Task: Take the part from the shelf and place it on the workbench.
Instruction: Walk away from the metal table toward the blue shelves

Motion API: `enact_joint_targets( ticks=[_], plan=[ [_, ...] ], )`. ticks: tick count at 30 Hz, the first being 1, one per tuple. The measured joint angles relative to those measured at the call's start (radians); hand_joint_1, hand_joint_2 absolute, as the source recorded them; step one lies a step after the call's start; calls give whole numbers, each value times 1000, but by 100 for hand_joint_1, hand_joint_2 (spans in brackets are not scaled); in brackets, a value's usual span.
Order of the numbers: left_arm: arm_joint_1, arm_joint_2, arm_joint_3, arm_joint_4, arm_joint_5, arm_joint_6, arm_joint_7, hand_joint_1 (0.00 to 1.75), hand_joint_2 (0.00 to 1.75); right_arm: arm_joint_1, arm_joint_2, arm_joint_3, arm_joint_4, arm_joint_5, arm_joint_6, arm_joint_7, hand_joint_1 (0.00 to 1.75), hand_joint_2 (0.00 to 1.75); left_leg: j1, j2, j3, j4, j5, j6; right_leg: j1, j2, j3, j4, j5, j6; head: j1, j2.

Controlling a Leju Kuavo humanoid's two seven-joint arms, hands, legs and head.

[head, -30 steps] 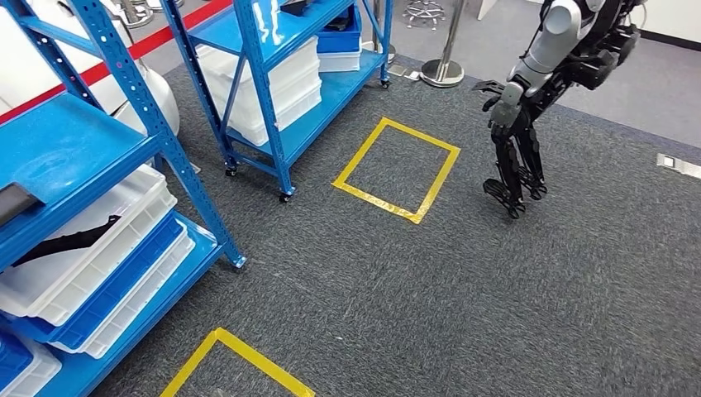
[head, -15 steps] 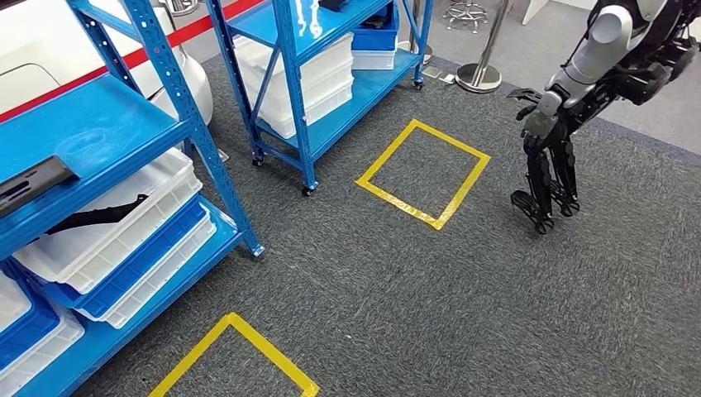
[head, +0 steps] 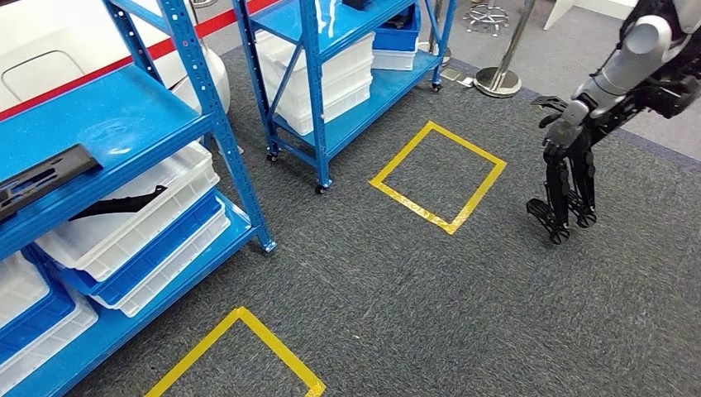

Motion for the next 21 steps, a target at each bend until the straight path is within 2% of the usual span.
enact_joint_targets(
  ticks=[4, 6, 8, 10, 11, 12, 13, 14, 15, 16, 17, 18, 19, 20, 21],
  plan=[
    [0, 0, 0, 0, 0, 0, 0, 0, 0, 0, 0, 0, 0, 0, 0, 0, 0, 0, 0, -1, 0, 0, 1, 1, 0, 4, -2, 4, -2, -1, 0, 0],
    [-1, 1, 0, 0, 0, 0, 1, 0, 0, 1, 0, 0, 0, 0, 0, 0, 0, 0, 1, -4, 1, 0, 3, 6, -1, 21, -13, 27, -14, -4, 1, 0],
    [-3, 1, 0, 0, 0, 1, 1, 0, 0, 1, 1, 0, 0, 0, 0, 0, 0, 0, 2, -14, -1, 1, 6, 9, -3, 46, -40, 82, -39, -8, 4, 0],
    [-6, 2, 0, 0, -3, 2, 3, 0, 0, 4, 1, 0, 0, -1, 2, 1, 0, 0, 1, -36, -4, 1, 6, 9, -7, 65, -98, 194, -80, -10, 11, 1],
    [-7, 2, 0, 0, -5, 2, 4, 0, 0, 5, 1, 0, 0, -2, 2, 1, 0, 0, 0, -47, -5, 2, 6, 9, -9, 70, -123, 241, -95, -9, 14, 0],
    [-7, 1, 0, 0, -9, 2, 7, 0, 0, 8, 0, 0, 0, -4, 2, 1, 0, 0, 0, -66, -6, 3, 5, 9, -11, 73, -139, 261, -93, -1, 16, 0],
    [-7, 1, 0, 0, -13, 2, 9, 0, 0, 10, 0, 0, 0, -6, 2, 0, 0, 0, 0, -80, -6, 6, 5, 8, -13, 76, -131, 233, -72, 10, 18, 0],
    [-8, 0, -1, 0, -20, 1, 14, 0, 0, 12, -1, 0, 0, -11, 1, -1, 0, 0, 1, -99, -6, 11, 3, 4, -17, 88, -102, 159, -34, 22, 20, 0],
    [-10, -3, -4, 0, -31, -1, 22, 0, 0, 13, -2, 0, 0, -18, 0, -3, 0, 0, 1, -124, -10, 17, 0, -6, -18, 99, -71, 83, 3, 23, 21, 0],
    [-14, -6, -9, 0, -41, -3, 28, 0, 0, 13, -4, 0, 0, -27, 0, -7, 0, 0, 1, -112, -26, 45, -18, -19, -20, 100, -46, 23, 29, 12, 15, 0],
    [-19, -10, -18, 0, -57, -4, 37, 0, 0, 17, -7, -2, 0, -39, 2, -11, 0, 0, 3, -87, -57, 100, -37, -33, -20, 79, -25, -19, 44, -4, 8, 0],
    [-27, -13, -29, 0, -71, -6, 45, 0, 0, 20, -9, -5, 0, -49, 5, -13, 0, 0, 1, -40, -61, 106, -41, -39, -14, 39, -20, -22, 38, -17, 0, 0],
    [-33, -15, -39, 0, -81, -8, 49, 0, 0, 24, -11, -8, 0, -56, 8, -15, 0, 0, -1, 11, -64, 111, -45, -37, -11, -3, -15, -24, 32, -18, -6, 0],
    [-38, -17, -47, 0, -89, -11, 53, 0, 0, 27, -13, -11, 0, -60, 11, -15, 0, 0, -3, 32, -54, 93, -34, -31, -5, -39, -7, -26, 23, -12, -6, 0],
    [-41, -17, -51, 0, -91, -13, 54, 0, 0, 26, -14, -12, 0, -60, 11, -15, 0, 0, -7, 38, -27, 44, -20, -21, 1, -56, 3, -28, 17, -3, -5, 1]
  ],
)
